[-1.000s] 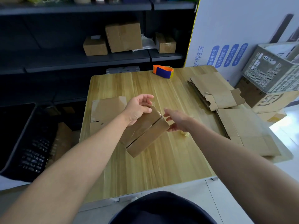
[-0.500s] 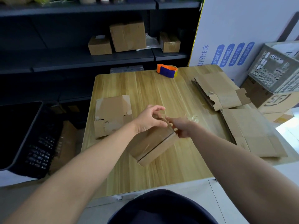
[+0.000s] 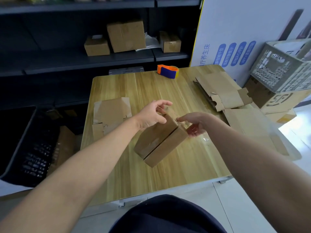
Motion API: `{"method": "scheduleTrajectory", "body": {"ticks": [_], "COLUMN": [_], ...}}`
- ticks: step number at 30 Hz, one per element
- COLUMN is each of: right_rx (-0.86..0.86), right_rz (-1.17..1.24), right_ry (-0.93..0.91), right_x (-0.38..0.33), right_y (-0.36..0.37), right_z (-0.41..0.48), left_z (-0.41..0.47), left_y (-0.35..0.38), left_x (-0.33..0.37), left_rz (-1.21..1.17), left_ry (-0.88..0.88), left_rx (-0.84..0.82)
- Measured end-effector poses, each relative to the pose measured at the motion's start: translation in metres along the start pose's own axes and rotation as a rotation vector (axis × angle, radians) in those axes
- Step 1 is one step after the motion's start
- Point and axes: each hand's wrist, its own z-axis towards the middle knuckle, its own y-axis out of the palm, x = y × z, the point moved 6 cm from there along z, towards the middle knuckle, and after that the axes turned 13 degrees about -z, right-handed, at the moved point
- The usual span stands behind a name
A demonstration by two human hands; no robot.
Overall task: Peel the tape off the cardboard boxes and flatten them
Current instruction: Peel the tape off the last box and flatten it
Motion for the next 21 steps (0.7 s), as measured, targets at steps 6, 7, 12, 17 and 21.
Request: {"method": "scheduleTrajectory", "body": {"ticks": [6, 7, 12, 17, 21], "right_rx": [-0.029, -0.013, 0.023, 0.205, 0.081], "right_rz": [0.008, -0.004, -0.216, -0.342, -0.210], "right_ry": [-0.006, -0.021, -0.043, -0.098, -0.139], "right_x": [-0.002, -0.006, -0.014, -0.018, -0.023], "right_y": [-0.002, -0.007, -0.009, -0.001, 0.012], "right_z": [-0.002, -0.004, -0.004, 0.006, 0.007], "left_z": [0.000, 0.001, -0.003, -0.009, -0.008], "left_y": [-0.003, -0.004, -0.011, -0.018, -0.013], "left_x": [0.002, 0.003, -0.024, -0.045, -0.035], "left_rz": [-0.231, -0.273, 0.057, 0.278, 0.273], "left_ry": [-0.018, -0.013, -0.043, -0.021, -0.004], "left_rx": [-0.025, -0.017, 0.059, 0.118, 0.101]}}
